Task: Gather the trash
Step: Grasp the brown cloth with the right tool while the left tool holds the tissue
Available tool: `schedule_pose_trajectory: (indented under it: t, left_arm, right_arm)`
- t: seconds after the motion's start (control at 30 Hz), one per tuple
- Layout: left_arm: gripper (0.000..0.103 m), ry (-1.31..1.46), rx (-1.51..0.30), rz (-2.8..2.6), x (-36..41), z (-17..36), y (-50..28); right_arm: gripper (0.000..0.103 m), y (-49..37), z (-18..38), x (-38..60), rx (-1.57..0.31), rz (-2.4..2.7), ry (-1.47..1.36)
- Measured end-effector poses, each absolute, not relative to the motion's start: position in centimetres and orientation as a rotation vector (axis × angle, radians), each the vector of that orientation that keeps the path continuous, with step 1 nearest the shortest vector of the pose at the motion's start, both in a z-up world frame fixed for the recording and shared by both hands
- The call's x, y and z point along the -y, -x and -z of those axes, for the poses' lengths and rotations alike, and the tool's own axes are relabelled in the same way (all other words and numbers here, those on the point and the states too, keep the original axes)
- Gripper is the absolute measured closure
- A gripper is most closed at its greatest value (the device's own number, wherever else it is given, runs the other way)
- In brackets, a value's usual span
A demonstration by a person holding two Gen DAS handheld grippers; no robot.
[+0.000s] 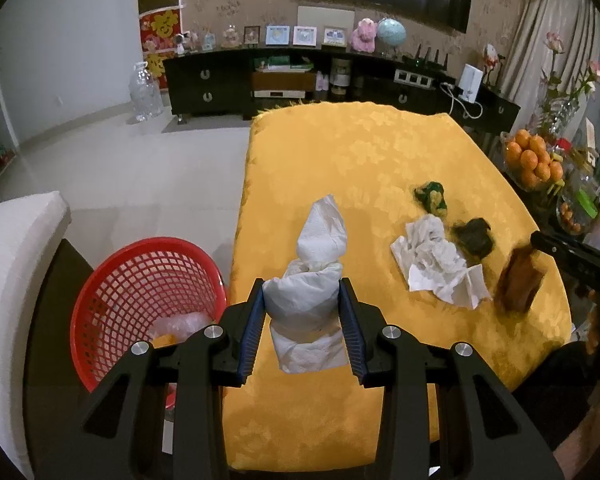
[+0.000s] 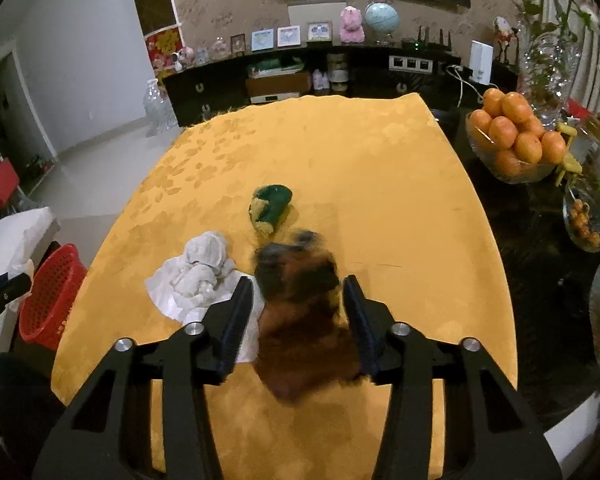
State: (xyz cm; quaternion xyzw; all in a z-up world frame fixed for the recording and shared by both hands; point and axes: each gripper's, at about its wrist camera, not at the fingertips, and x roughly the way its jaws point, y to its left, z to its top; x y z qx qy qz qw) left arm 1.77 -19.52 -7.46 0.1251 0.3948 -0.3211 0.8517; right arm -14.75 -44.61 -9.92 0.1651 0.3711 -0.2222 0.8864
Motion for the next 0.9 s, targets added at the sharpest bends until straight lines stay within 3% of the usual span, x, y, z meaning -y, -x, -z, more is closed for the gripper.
schedule_pose_trajectory:
  t: [0.27, 0.33, 0.43, 0.8, 0.9]
  left_arm:
    - [0.068, -0.256, -0.822, 0.678, 19.1, 7.0, -1.4]
    - [0.068, -0.253, -0.822, 0.674, 18.9, 6.9, -1.5]
    - [0.068, -0.252, -0.82, 0.673, 19.0, 6.8, -1.3]
    - [0.068, -0.26, -0.822, 0.666, 18.9, 6.9, -1.3]
    - [0.068, -0.261, -0.821, 0.662, 18.7, 6.8, -1.4]
  right_arm:
    - [0.057, 15.6, 10.2, 44.3, -0.777, 0.498, -0.331]
    - [0.039, 15.8, 10.8, 44.6, -0.791, 0.501, -0.348]
    - [0.03, 15.8, 11.6, 45.0, -0.804, 0.544, -0.338]
    - [0.031, 13.2, 15.6, 46.6, -0.903, 0.537, -0.351]
    - [0.05, 12.8, 16.6, 46.6, -0.945, 0.518, -0.344]
